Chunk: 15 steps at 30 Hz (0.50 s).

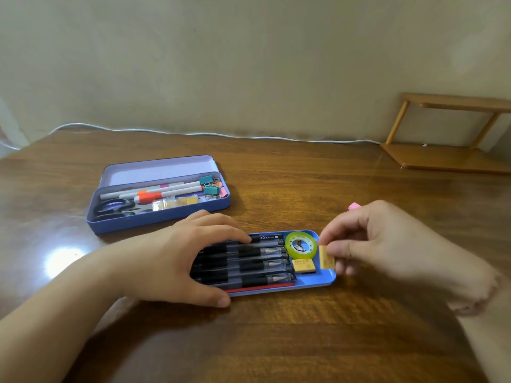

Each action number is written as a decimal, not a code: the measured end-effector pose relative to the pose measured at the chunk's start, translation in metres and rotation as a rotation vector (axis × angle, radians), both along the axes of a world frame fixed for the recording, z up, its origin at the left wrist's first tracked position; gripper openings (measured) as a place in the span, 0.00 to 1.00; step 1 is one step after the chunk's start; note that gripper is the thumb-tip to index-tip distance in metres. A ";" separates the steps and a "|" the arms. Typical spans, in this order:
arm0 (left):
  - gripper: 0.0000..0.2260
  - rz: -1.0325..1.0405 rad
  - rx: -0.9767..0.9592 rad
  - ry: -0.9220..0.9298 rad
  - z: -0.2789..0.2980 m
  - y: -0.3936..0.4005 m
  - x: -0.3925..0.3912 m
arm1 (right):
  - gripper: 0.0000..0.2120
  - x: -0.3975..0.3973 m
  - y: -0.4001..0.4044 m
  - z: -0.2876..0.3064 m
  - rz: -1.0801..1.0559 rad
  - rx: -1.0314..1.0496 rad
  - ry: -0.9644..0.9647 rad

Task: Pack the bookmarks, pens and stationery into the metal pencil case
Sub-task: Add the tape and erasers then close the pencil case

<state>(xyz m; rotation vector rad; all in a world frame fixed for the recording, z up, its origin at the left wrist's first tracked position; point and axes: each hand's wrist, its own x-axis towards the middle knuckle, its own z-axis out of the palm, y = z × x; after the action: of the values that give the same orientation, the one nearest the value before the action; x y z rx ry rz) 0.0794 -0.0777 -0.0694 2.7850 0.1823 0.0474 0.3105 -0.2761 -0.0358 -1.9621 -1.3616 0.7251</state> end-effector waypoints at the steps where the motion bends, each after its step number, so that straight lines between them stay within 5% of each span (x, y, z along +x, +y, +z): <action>1: 0.35 0.000 0.001 -0.001 0.000 0.000 0.000 | 0.06 -0.003 0.002 -0.004 0.014 -0.039 -0.071; 5: 0.34 -0.006 0.001 -0.016 0.001 -0.001 0.000 | 0.05 0.000 0.007 -0.009 0.019 -0.093 -0.419; 11: 0.34 -0.017 -0.003 -0.011 0.000 -0.001 0.000 | 0.03 -0.002 0.004 -0.005 0.095 -0.190 -0.397; 15: 0.35 -0.016 0.006 -0.019 -0.002 0.000 0.000 | 0.10 0.035 0.008 -0.008 -0.193 0.088 -0.457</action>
<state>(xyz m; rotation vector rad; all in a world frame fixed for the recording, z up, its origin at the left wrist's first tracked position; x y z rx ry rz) 0.0794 -0.0778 -0.0716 2.7909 0.1549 0.0706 0.3454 -0.2680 -0.0436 -2.2335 -1.3987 0.1240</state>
